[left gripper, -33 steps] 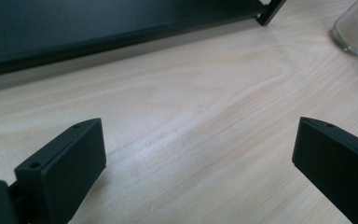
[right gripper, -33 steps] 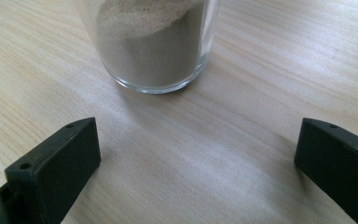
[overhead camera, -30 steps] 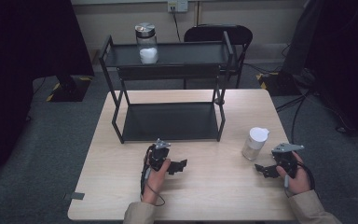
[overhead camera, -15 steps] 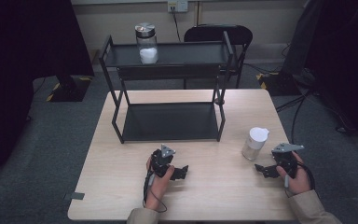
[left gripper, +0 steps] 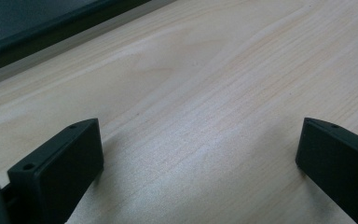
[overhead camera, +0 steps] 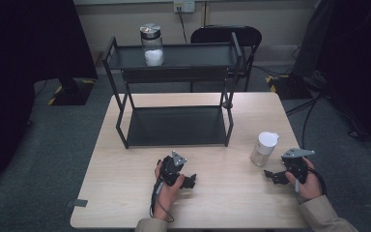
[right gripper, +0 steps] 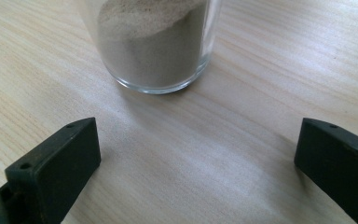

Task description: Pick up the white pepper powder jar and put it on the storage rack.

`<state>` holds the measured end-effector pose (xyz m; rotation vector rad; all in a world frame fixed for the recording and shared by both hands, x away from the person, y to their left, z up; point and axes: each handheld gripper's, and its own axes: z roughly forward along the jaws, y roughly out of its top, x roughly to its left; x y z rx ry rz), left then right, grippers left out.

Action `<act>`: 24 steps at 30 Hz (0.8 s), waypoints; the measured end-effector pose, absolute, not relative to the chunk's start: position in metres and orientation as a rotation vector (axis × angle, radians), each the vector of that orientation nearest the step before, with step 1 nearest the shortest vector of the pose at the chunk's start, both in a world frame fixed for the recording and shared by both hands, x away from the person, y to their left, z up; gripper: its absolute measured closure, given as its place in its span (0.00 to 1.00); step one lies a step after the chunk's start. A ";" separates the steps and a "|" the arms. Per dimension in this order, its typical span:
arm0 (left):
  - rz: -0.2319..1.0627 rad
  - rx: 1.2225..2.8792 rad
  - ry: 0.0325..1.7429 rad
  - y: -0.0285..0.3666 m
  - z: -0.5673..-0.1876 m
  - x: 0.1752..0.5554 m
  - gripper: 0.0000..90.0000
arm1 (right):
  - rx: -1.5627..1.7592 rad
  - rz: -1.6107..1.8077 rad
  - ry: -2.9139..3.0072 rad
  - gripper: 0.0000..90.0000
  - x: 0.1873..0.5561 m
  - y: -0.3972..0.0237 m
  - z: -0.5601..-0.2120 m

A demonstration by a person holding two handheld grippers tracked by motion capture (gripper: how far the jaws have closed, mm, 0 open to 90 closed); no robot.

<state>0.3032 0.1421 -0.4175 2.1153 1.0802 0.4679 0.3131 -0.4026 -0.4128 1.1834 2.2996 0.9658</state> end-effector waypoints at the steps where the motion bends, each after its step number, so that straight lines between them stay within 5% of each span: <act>1: 0.468 2.115 1.080 0.142 -0.418 0.303 0.00 | 1.183 0.966 2.300 0.00 0.313 -0.403 -0.413; 24: 0.468 2.115 1.080 0.142 -0.418 0.303 0.00 | 1.167 1.042 2.329 0.01 0.327 -0.400 -0.400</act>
